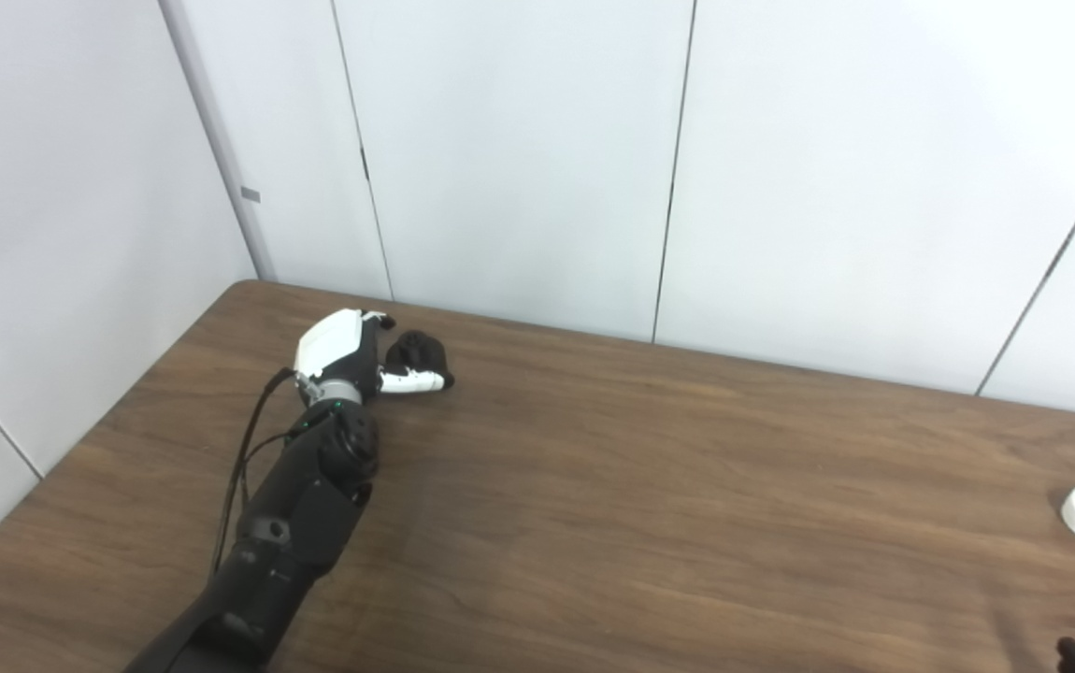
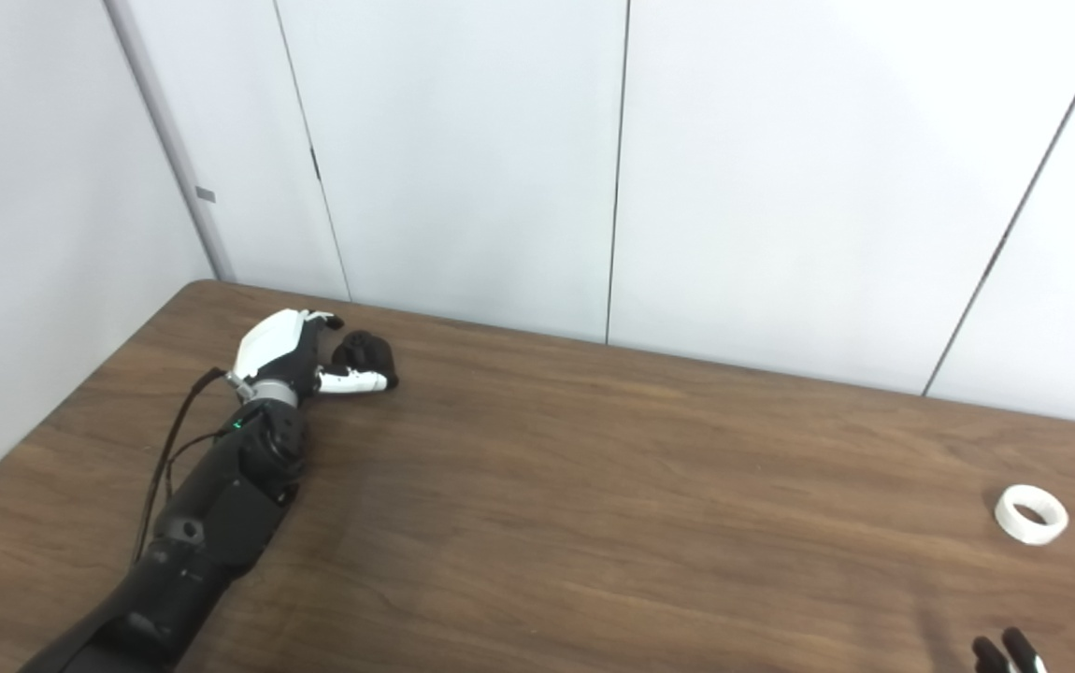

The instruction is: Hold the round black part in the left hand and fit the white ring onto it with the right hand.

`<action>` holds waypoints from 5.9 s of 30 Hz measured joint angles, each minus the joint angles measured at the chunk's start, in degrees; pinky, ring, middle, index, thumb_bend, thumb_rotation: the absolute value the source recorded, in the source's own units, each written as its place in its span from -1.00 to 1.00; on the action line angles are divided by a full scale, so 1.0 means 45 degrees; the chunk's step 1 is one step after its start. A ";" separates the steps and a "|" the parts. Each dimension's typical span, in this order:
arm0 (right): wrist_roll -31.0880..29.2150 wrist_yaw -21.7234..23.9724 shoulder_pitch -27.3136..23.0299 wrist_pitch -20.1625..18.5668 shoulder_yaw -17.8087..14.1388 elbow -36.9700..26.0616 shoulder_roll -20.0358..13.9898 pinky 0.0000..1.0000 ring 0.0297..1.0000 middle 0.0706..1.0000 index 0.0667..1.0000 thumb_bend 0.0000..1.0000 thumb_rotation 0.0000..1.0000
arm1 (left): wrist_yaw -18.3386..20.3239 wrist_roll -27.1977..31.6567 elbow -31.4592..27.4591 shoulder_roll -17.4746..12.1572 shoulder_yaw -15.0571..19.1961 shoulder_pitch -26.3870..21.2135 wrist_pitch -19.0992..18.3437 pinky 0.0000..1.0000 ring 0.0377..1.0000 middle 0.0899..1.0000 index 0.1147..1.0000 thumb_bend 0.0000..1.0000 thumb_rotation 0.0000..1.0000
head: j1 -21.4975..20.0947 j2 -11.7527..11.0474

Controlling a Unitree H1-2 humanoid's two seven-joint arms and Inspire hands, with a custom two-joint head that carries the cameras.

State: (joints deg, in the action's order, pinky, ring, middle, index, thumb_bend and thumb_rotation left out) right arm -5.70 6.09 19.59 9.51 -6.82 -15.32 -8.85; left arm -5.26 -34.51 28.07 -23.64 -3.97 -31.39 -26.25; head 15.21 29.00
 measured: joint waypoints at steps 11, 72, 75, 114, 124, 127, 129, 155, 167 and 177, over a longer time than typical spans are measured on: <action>0.0096 -0.0034 0.0198 -0.0012 0.0025 -0.0124 0.0023 0.94 0.92 0.88 0.92 0.04 1.00 | -0.0007 -0.0020 0.0387 -0.0144 -0.0425 -0.0073 -0.0001 1.00 1.00 0.88 0.57 0.94 -0.20 | -0.0078 0.0078; 0.0062 -0.0270 0.0272 0.0046 0.0087 -0.0162 0.0030 0.90 0.89 0.87 0.91 0.02 1.00 | -0.0317 0.0921 0.1244 -0.0180 -0.0391 -0.0730 -0.0006 1.00 0.90 0.67 0.13 0.62 -0.53 | -0.0098 0.0098; 0.0050 -0.0267 0.0272 0.0047 0.0087 -0.0162 0.0030 0.90 0.89 0.87 0.91 0.02 1.00 | -0.0355 0.0988 0.1324 -0.0167 -0.0345 -0.0774 0.0050 1.00 0.90 0.65 -0.12 0.10 -0.83 | -0.0078 0.0098; -0.0316 -0.0289 0.0225 -0.0547 0.0351 -0.0383 0.0040 0.98 0.91 0.87 0.87 0.23 1.00 | 0.0223 0.0627 -0.5757 0.0152 -0.0580 0.2075 -0.0047 1.00 0.79 0.52 -0.16 0.04 -0.90 | -0.1308 0.0527; 0.0057 -0.0656 0.0130 -0.0576 0.0526 -0.0377 0.0056 0.91 0.84 0.82 0.82 0.25 1.00 | 0.1762 -0.0738 -0.9085 0.0896 -0.1586 0.3699 -0.0148 1.00 0.78 0.50 -0.16 0.05 -0.89 | -0.1933 0.0898; 0.0117 -0.0763 0.0129 -0.0572 0.0602 -0.0377 0.0053 0.91 0.84 0.83 0.85 0.19 1.00 | 0.1927 -0.1232 -0.9601 0.1302 -0.1970 0.4213 -0.0132 1.00 0.78 0.51 -0.17 0.05 -0.89 | -0.2226 0.1054; 0.0122 -0.0770 0.0123 -0.0551 0.0683 -0.0377 0.0049 0.89 0.84 0.83 0.85 0.20 1.00 | 0.1985 -0.1584 -0.9900 0.1644 -0.2274 0.4618 -0.0126 1.00 0.77 0.51 -0.17 0.05 -0.89 | -0.2421 0.1171; 0.1098 -0.1502 0.0119 -0.1606 0.1638 -0.1192 0.0112 0.81 0.82 0.82 0.85 0.13 1.00 | 0.2393 -0.3836 -1.0643 0.2816 -0.4691 0.7709 0.2770 1.00 0.90 0.59 -0.17 0.05 -0.88 | -0.4218 0.2323; 0.1405 -0.1766 0.0071 -0.2549 0.2021 -0.1765 0.0121 0.86 0.85 0.84 0.84 0.23 1.00 | 0.2205 -0.3808 -0.9990 0.3188 -0.4892 0.7891 0.3712 1.00 0.90 0.59 -0.17 0.05 -0.89 | -0.4492 0.2890; 0.1303 -0.1808 0.0073 -0.3056 0.1973 -0.2131 0.0119 0.88 0.87 0.85 0.83 0.25 1.00 | 0.1375 -0.3695 -0.9415 0.3291 -0.4756 0.8091 0.4543 1.00 0.87 0.59 -0.16 0.04 -0.89 | -0.4395 0.3105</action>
State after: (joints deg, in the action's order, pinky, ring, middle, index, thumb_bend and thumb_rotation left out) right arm 0.16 -2.04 19.92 -4.24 2.06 -24.91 -8.32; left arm 0.93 -51.14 -14.30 -8.84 -25.37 5.02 -5.81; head -4.57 42.98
